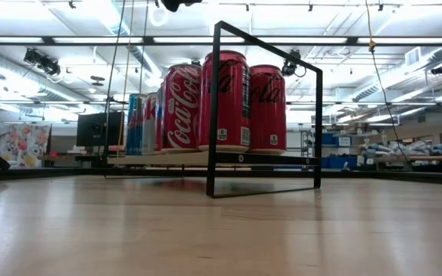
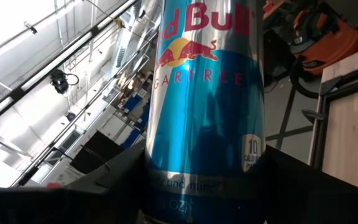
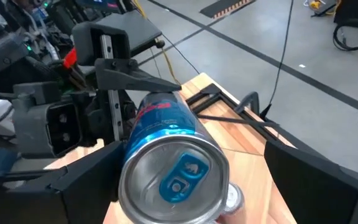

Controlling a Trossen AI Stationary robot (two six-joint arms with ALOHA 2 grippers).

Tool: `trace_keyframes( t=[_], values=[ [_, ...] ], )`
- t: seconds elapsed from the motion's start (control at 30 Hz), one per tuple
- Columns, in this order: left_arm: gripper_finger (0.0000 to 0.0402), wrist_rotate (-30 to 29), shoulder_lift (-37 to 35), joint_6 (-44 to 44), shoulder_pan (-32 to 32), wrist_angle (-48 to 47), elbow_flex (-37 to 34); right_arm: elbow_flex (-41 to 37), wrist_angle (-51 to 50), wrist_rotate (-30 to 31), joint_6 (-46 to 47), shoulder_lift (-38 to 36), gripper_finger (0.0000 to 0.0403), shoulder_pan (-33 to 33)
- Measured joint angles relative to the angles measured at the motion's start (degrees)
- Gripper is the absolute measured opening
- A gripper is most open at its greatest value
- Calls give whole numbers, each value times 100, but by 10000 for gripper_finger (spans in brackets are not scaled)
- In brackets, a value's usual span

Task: Place canned beverage on shelf
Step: Put the blue soda can on the shelf aligned with the other blue soda can

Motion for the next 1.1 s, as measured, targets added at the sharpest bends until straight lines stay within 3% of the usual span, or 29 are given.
trace_keyframes(
  t=[0.2, 0.53, 1.1],
  values=[
    [251, 8, 45, 31, -40, 386, -1, 0, 246, -433, 157, 110, 400, -35],
    [251, 109, 103, 449, -104, 632, 0, 4, 1053, -484, 192, 303, 389, -46],
    [252, 55, 99, 425, -99, 610, 0, -3, 914, -922, 170, 428, 262, -86]
  ],
)
